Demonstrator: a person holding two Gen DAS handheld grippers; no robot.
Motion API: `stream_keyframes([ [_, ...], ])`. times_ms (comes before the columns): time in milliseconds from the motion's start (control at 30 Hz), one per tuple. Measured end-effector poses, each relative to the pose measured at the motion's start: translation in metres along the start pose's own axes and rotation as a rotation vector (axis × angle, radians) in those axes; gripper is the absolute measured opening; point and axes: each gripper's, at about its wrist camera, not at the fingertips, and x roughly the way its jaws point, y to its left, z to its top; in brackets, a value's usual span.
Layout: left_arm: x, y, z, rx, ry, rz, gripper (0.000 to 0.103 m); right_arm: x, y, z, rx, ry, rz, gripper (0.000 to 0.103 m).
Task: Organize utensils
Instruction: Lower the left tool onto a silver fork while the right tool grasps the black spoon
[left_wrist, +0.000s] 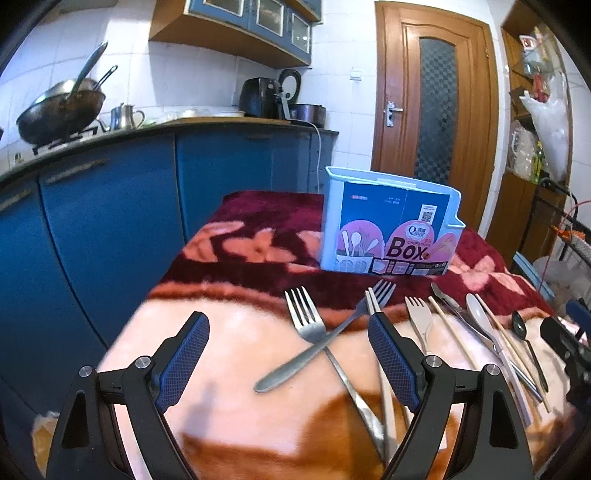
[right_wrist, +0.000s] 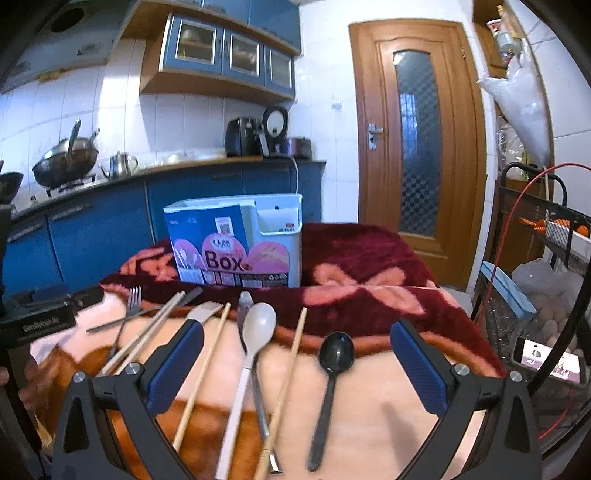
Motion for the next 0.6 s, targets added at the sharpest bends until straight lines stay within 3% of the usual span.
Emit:
stream_keyframes([
  [233,0.001,0.012,0.011,0.017,0.047,0.024,0.088,0.021,-0.021,0.011,-0.008,0.202,0.012,0.102],
  [400,0.004,0.014,0.016,0.040,0.097,0.018,0.088,0.040,-0.035,0.011,0.002,0.382,0.028,0.087],
  [600,0.010,0.010,0.021,0.098,0.134,0.030,0.088,0.052,-0.035,0.009,-0.034,0.510,0.059,0.065],
])
